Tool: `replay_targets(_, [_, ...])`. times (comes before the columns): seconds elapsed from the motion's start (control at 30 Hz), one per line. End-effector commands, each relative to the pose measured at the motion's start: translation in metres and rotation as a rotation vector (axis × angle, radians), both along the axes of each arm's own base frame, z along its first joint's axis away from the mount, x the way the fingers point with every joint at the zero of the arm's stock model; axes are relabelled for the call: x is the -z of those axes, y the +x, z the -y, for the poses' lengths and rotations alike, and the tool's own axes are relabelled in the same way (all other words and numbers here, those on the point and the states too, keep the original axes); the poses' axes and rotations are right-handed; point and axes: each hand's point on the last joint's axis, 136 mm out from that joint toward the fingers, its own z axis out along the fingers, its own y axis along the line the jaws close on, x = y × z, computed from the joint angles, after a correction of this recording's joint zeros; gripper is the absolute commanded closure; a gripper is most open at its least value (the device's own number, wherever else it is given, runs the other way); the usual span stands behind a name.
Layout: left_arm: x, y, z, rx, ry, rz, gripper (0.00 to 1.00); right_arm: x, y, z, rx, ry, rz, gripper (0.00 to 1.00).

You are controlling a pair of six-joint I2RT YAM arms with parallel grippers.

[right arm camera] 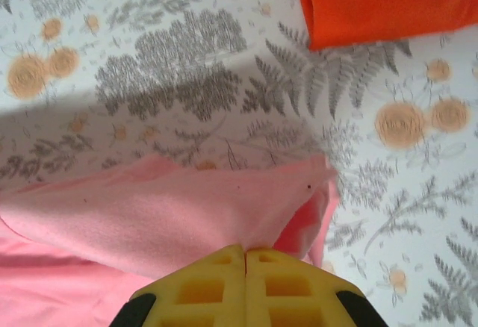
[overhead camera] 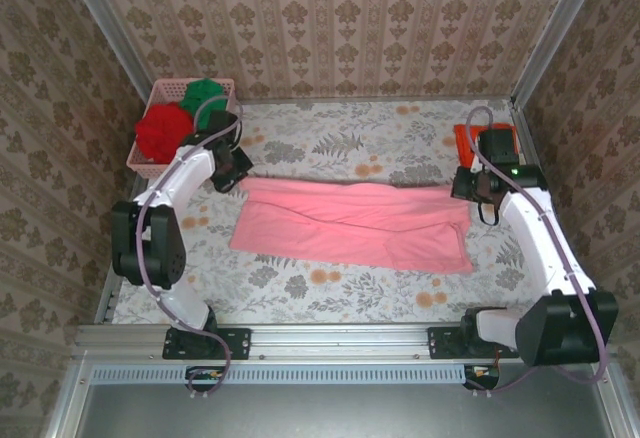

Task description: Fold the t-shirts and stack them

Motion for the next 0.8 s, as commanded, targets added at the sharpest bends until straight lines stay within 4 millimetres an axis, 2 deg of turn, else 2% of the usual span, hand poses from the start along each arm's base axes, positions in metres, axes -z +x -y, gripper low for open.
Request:
replay_targets(0.0, [-0.002, -0.027, -0.005, 0.018, 0.012, -0.03, 1.0, 0.014, -0.034, 0.004, 0.049, -0.004, -0.082, 1.0])
replay_targets(0.23, [0.003, -0.055, -0.008, 0.015, 0.002, -0.07, 1.0, 0.027, -0.067, -0.008, 0.069, 0.077, -0.109, 1.0])
replay_targets(0.43, [0.007, -0.078, -0.014, 0.005, 0.013, -0.099, 1.0, 0.042, -0.091, -0.004, 0.159, 0.085, -0.17, 1.0])
replay_targets(0.63, [0.024, -0.098, -0.018, -0.001, 0.017, -0.151, 1.0, 0.063, -0.112, -0.005, 0.228, 0.122, -0.211, 1.0])
replay_targets(0.77, [0.035, -0.104, -0.023, -0.01, 0.032, -0.177, 1.0, 0.069, -0.116, -0.007, 0.238, 0.122, -0.241, 1.0])
